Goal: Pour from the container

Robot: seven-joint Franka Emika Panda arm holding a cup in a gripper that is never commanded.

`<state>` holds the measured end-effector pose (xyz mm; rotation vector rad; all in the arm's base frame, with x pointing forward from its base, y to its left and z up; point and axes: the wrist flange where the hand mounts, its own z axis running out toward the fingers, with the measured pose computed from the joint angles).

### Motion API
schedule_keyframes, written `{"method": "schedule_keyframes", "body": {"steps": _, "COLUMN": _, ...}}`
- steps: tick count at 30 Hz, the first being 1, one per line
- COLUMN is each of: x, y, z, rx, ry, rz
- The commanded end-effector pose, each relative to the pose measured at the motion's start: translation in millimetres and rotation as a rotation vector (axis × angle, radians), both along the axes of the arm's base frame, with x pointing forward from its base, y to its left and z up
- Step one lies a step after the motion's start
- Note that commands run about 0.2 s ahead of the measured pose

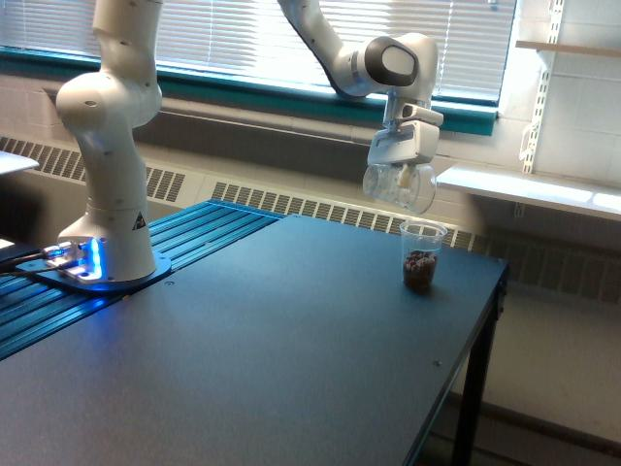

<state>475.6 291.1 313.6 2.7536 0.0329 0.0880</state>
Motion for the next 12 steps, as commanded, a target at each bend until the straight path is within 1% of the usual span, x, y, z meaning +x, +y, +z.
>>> {"method": "schedule_keyframes", "body": {"steps": 1, "x": -2.1, "y": 3.7, "z": -0.6, "rx": 0.007, "ry": 0.005, "rz": 0.025}}
{"method": "schedule_keyframes", "body": {"steps": 8, "x": -3.6, "y": 1.0, "z": 0.0, "rx": 0.039, "ry": -0.011, "rz": 0.020}}
{"method": "schedule_keyframes", "body": {"steps": 10, "x": -3.6, "y": 0.4, "z": 0.5, "rx": 0.055, "ry": -0.017, "rz": 0.020}}
{"method": "schedule_keyframes", "body": {"steps": 12, "x": -4.6, "y": -0.6, "z": 0.6, "rx": 0.057, "ry": -0.018, "rz": 0.020}}
